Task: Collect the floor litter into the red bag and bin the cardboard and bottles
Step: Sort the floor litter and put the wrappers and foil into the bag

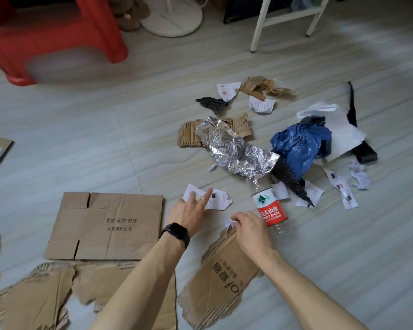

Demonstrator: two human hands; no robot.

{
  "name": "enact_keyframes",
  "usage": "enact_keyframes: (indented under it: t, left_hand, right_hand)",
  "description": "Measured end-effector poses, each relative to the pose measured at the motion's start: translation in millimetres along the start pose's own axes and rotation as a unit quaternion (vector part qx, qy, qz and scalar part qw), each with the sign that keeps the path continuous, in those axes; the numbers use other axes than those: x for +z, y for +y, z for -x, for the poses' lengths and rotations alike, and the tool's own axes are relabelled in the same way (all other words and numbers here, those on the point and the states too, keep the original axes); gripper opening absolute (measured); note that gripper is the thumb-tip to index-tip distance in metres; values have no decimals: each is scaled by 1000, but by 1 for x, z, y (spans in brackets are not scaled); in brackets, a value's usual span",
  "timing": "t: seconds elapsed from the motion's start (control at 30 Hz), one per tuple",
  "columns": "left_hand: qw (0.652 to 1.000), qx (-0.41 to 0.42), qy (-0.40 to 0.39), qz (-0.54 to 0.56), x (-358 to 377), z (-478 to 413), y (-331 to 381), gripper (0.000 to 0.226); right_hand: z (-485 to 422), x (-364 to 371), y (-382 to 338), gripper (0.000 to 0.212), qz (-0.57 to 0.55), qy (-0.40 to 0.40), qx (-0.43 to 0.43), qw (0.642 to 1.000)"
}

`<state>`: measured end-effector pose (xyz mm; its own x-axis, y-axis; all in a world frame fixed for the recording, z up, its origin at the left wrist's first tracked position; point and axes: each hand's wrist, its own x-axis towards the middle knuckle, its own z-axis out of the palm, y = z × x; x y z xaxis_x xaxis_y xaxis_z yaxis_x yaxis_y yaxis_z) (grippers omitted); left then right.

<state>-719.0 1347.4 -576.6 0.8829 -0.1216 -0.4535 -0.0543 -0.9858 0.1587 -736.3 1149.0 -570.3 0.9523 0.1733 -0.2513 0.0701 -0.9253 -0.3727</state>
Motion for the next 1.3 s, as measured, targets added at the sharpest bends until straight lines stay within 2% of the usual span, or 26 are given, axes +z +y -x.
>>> enact_keyframes:
  t: [0.1,0.27,0.43,0.53,0.63,0.73,0.8,0.87,0.93,1.0,1.17,1.3]
  left_hand:
    - [1000,-18,-2,-20,-4,2,18,58]
    - [997,-73,15,34,-3,2,32,47]
    - [998,-55,9,-17,7,-2,21,51]
    - [999,-7,-17,-46,3,-6,7,51]
    - [992,73,-34,-94,-8,-2,-17,46]
    - [973,167,-70,-141,-15,8,-37,45]
    - [964,191,-91,-161,-22,12,-47,46]
    - [950,230,-90,-193,-27,20,-50,41]
    - [949,229,-98,-192,-34,31,-56,36]
    - [959,201,-91,-177,-45,49,-67,33]
    - [972,139,-52,-185,-88,112,-107,36]
    - [978,66,-8,-196,-133,187,-144,43]
  right_hand:
    - [-2,-1,0,18,-4,-2,7,1000]
    - [-6,1,3,13,-22,1,10,1000]
    - [-24,-18,-2,12,-124,-62,86,987]
    - [-45,-30,-18,14,-134,-16,35,990]
    - [-80,-32,-40,14,-57,22,-55,997]
    - [-121,-22,-61,17,34,-21,-100,994]
    - [-139,-15,-73,25,82,-65,-102,989]
    - [-141,-9,-78,32,137,-67,-117,981]
    - [-131,-2,-81,37,144,-24,-141,979]
    - [-112,7,-81,34,144,-23,-142,979]
    - [-72,-14,-95,16,67,-175,-49,981]
    - [-48,-64,-134,8,-30,-178,-40,983]
